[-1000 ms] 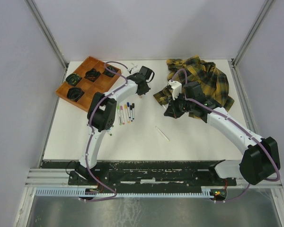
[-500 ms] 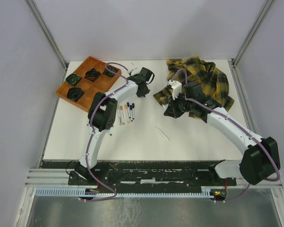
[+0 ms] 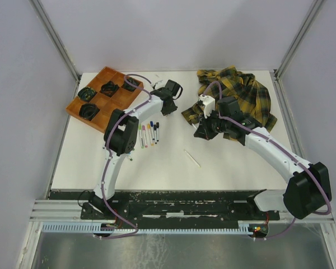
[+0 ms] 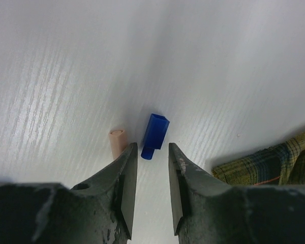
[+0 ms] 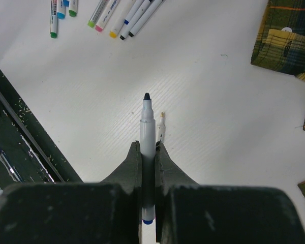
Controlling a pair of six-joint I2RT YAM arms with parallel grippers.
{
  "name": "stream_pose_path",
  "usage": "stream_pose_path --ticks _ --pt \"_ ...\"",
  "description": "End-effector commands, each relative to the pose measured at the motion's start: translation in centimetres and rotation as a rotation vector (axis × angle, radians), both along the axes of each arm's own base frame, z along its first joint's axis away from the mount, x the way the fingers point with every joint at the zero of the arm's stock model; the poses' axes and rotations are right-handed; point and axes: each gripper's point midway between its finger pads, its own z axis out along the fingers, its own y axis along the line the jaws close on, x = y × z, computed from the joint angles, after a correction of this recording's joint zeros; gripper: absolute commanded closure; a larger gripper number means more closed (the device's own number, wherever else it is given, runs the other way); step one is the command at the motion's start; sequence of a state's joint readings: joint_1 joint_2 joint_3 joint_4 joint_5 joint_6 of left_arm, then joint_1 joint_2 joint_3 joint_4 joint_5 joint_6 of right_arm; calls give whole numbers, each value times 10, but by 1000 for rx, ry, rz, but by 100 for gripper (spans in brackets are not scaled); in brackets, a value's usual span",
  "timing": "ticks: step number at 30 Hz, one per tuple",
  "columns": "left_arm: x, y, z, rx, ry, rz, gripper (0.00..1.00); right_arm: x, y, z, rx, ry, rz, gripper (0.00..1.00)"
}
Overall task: Open the pen caps
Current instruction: Place the pen cap at the center of the board, then place the pen at the center of the board.
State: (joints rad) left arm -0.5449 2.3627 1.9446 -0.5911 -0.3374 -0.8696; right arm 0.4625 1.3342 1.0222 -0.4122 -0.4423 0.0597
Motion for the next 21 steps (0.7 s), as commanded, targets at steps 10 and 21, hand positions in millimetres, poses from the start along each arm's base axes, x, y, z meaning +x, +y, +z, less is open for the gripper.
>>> stream_pose_path --ticks 10,21 --pt "-19 6 122 -145 -235 -53 61 12 -12 -25 -109 -20 3 97" --pt "-113 23 161 -242 -510 -431 62 11 -27 -103 -321 188 19 93"
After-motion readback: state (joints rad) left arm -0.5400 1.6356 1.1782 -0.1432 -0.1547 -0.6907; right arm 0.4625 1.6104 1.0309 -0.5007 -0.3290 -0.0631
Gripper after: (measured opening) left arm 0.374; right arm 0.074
